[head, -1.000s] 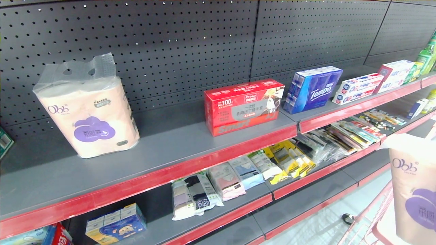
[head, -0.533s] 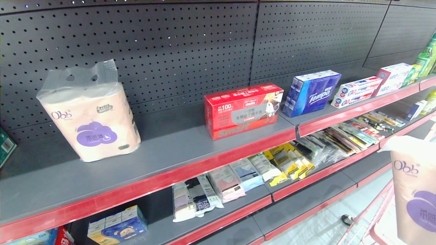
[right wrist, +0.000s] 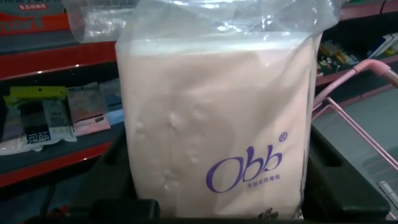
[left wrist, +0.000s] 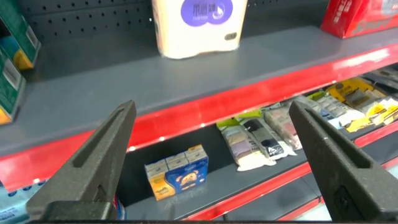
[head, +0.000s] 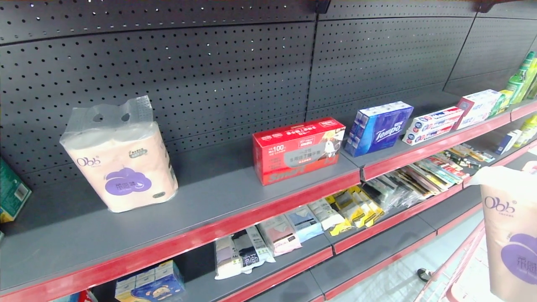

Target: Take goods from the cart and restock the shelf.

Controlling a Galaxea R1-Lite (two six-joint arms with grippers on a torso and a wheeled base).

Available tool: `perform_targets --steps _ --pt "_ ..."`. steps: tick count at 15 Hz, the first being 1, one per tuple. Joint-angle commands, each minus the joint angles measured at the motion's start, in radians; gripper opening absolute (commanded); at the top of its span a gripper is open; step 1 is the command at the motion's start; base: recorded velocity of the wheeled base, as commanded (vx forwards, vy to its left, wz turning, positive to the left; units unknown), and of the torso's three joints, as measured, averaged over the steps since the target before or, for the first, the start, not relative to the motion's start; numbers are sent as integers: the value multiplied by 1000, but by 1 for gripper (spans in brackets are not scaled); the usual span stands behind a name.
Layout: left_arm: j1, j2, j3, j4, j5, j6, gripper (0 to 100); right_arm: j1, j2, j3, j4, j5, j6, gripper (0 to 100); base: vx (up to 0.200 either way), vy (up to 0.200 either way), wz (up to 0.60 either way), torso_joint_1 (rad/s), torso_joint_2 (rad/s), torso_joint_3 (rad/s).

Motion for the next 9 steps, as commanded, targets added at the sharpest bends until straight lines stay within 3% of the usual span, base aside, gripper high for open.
perform_targets --steps 1,9 --pt "1 0 0 0 0 0 100 0 8 -1 0 0 -8 0 0 0 0 168 -344 -193" --pt "1 0 0 0 -1 1 100 5 27 -3 0 3 -23 0 0 0 0 166 -351 -182"
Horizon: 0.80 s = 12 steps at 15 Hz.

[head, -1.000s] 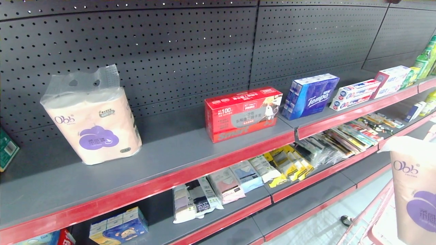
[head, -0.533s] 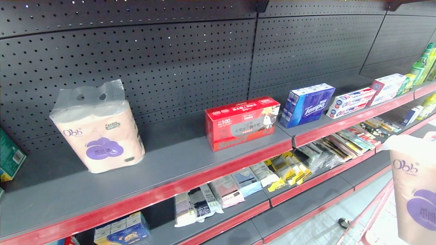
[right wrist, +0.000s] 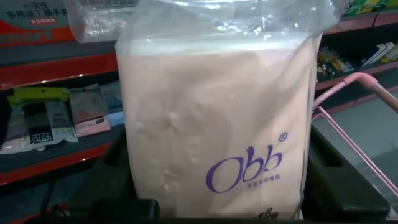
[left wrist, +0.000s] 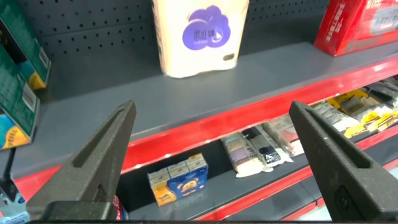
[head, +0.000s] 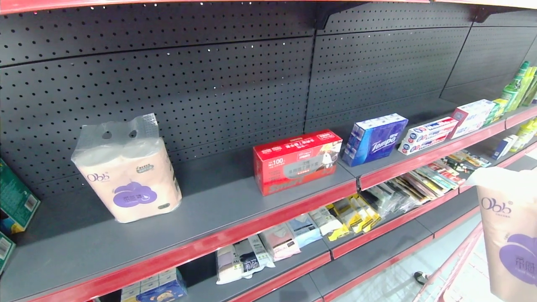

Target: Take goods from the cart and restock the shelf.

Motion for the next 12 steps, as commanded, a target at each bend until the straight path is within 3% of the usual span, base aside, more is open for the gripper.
perform_targets --steps 1,7,12 --pt "0 0 0 0 1 0 100 0 14 0 0 0 -1 0 0 0 0 154 -325 -159" --pt "0 0 -1 0 -1 0 100 -6 49 1 -24 -5 -18 0 0 0 0 37 -79 -38" --pt "0 0 0 0 -1 0 100 -6 77 0 -31 -5 -18 0 0 0 600 4 0 0"
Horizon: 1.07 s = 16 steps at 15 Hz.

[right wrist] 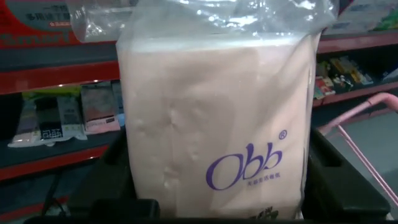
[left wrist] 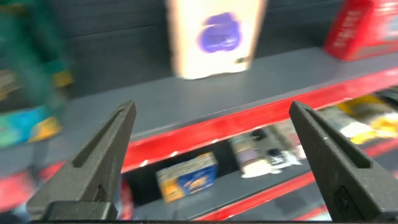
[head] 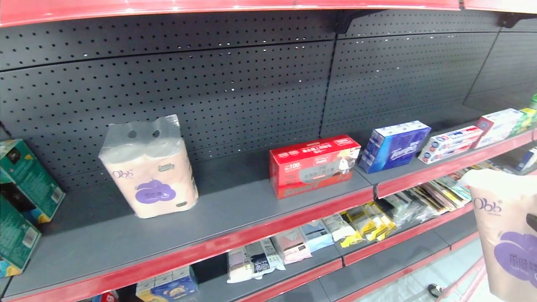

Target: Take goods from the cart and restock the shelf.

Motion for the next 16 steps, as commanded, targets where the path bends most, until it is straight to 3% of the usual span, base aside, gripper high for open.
perform_targets --steps 1,7,13,16 --pt "0 0 1 0 0 0 100 0 21 -2 0 0 -1 0 0 0 600 2 2 -2" --pt "0 0 1 0 0 0 100 0 24 6 2 0 -2 0 0 0 600 5 2 1" --pt "-6 20 -1 0 -3 11 100 -28 -6 18 2 6 10 0 0 0 0 0 0 0" --pt "-5 51 -2 2 -8 17 100 -31 -66 39 12 59 44 0 0 0 0 0 0 0"
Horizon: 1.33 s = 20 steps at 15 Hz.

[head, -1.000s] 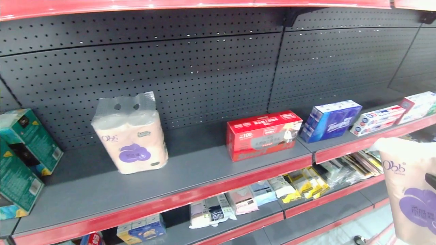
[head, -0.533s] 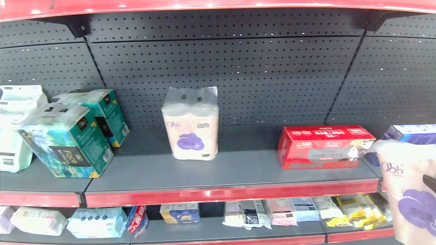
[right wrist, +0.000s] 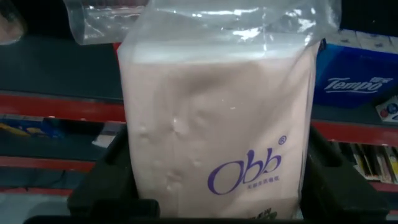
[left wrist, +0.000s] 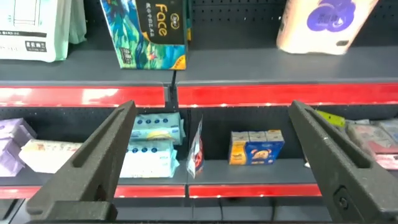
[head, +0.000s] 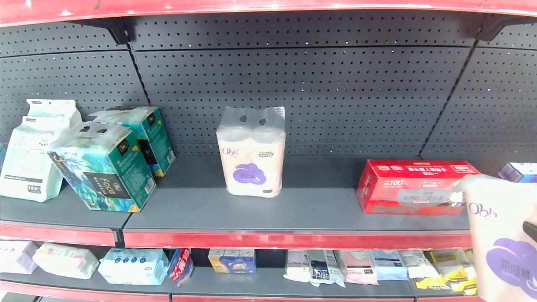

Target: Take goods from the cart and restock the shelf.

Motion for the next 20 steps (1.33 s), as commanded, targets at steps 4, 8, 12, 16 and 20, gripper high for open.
perform_targets --steps 4,8,12,16,20 --pt "-142 91 -2 2 -16 -5 100 -12 -63 -11 -4 -5 6 0 0 0 0 0 0 0" --pt "-170 473 -367 -6 35 -249 100 -14 -76 -34 -1 -13 6 0 0 0 0 0 0 0" --pt "-110 901 -462 -149 59 -211 100 -12 -70 -31 -1 -11 -17 0 0 0 0 0 0 0" --pt "-85 1098 -376 -415 -242 -169 100 -9 -33 -63 -1 -3 -37 0 0 0 0 0 0 0" --pt "39 1344 -413 -509 -530 90 100 -4 21 -118 -1 1 -68 0 0 0 0 0 0 0"
